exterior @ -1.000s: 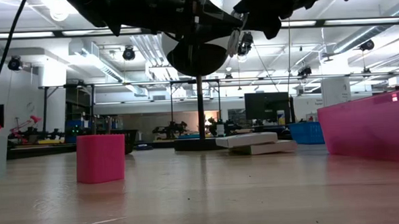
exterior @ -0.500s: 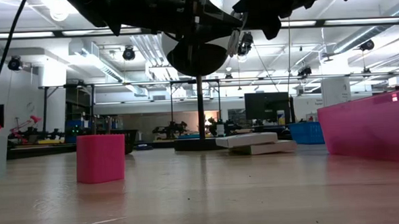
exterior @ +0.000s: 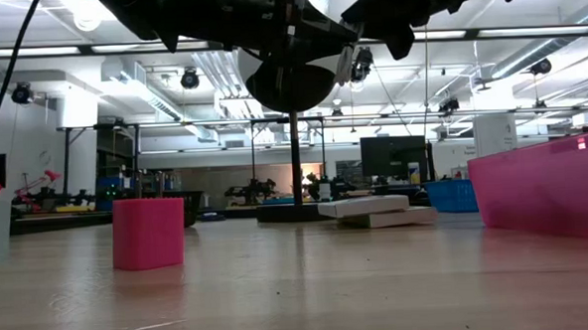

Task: Pick and place items into bin
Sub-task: Put the white charger cable into the pink bin

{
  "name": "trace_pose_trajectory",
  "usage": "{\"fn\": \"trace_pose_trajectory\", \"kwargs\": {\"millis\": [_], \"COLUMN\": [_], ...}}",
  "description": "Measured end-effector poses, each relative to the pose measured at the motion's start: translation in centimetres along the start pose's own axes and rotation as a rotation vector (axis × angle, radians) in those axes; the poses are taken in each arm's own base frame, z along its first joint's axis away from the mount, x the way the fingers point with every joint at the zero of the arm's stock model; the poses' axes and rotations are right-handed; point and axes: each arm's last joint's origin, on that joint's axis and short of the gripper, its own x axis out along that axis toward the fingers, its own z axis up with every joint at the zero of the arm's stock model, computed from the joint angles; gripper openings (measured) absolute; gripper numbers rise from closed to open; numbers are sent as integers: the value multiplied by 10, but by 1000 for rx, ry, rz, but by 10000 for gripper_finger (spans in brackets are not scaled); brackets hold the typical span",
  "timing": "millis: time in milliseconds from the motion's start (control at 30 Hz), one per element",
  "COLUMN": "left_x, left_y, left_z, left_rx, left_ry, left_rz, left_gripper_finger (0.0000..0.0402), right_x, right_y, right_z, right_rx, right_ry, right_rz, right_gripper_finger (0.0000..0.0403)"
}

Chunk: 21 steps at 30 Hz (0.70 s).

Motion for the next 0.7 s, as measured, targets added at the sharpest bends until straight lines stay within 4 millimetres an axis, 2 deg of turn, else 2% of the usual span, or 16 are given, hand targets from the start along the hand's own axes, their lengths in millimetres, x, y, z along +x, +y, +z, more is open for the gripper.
{"fn": "trace_pose_trajectory", "kwargs": {"millis": [567, 700], "left_x": [0, 0], "left_y": [1, 2], "left_z": [-1, -1], "left_rx": [1, 1], "left_ry": [-4, -3], "left_rz": [17, 17], "left_gripper_finger": [13, 13], "right_x": [0, 0], "right_y": [0, 0], "right_z": [0, 0], "right_rx": [-1, 6], "right_ry": [1, 2], "right_rz": [1, 1], "right_gripper_finger": [18, 16]}}
